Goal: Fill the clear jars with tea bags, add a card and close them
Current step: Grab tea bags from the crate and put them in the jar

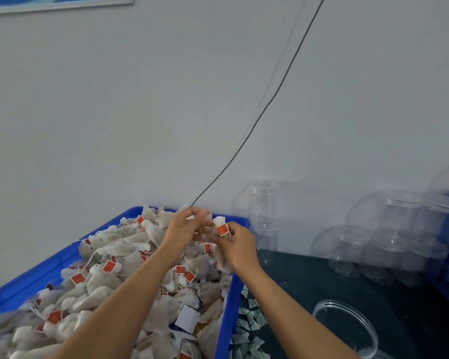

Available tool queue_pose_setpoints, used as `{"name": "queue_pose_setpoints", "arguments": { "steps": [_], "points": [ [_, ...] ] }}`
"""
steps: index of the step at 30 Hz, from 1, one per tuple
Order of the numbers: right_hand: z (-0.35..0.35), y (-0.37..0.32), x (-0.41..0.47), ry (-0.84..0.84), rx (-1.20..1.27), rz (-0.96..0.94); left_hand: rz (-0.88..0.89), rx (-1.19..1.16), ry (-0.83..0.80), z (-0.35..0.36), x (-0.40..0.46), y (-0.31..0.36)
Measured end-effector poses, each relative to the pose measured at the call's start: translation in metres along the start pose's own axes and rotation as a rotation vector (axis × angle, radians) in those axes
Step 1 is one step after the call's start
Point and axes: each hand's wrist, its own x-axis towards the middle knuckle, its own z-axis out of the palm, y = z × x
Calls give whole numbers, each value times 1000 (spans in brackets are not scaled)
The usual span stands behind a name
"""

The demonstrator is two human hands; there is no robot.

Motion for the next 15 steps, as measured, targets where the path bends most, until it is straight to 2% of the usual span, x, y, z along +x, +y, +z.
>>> {"name": "queue_pose_setpoints", "arguments": {
  "steps": [1,3,6,9,11,15],
  "points": [
    [-2,3,-1,16,-18,8,-31,17,57,-3,1,-9],
    [-8,10,-3,42,-30,27,-76,347,148,-12,2,-32],
    [-15,14,-2,64,-3,55,-75,1017,31,-26,-8,-68],
    [-17,14,0,81,24,62,-4,1403,-51,-27,-18,-92],
    [-17,15,2,103,55,82,61,1519,-59,-23,-21,-102],
    [-8,17,0,150,208,152,75,1553,-58,-15,-18,-106]
  ]
}}
